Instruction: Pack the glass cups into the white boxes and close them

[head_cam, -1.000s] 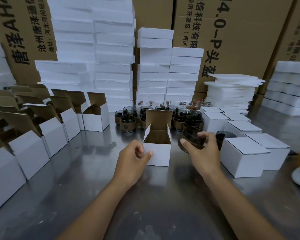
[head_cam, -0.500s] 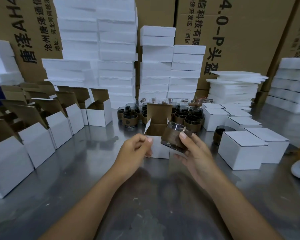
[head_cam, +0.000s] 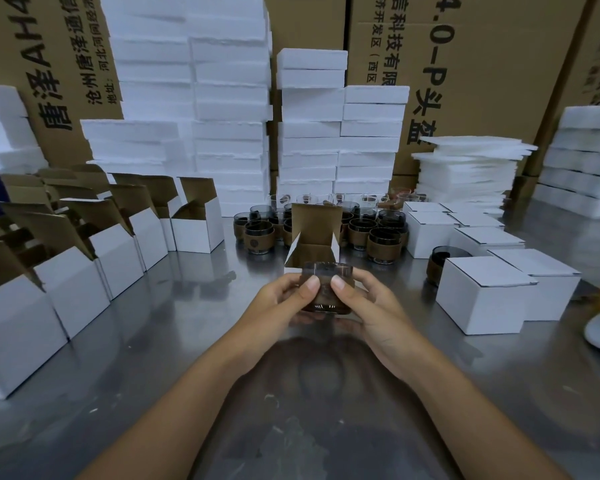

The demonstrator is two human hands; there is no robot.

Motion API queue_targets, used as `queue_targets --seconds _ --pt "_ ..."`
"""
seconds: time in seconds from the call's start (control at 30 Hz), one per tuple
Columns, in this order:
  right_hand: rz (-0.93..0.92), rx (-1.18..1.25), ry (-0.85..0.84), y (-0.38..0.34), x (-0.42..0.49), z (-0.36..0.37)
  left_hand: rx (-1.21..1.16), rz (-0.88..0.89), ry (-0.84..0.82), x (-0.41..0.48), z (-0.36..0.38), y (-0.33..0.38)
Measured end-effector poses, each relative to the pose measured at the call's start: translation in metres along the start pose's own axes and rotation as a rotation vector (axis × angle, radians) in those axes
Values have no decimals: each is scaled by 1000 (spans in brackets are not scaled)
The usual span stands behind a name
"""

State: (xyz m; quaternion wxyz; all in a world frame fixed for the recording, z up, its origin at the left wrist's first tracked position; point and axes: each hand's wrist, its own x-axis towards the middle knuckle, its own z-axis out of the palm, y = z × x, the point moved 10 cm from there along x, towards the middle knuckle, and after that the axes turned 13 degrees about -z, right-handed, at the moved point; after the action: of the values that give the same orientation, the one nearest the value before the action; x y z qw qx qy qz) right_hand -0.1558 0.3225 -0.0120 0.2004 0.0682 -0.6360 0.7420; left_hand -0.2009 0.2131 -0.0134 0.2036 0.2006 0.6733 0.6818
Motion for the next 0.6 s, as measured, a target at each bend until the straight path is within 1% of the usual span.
queue_targets --seconds 0.27,0.43,0.6 --pt "40 13 38 8 2 -7 -50 -34 -15 2 0 -5" --pt "50 -25 -11 10 1 -4 -35 -38 3 2 -2 -7" --pt "33 -57 -10 8 2 -6 -35 -36 -1 3 -2 -7"
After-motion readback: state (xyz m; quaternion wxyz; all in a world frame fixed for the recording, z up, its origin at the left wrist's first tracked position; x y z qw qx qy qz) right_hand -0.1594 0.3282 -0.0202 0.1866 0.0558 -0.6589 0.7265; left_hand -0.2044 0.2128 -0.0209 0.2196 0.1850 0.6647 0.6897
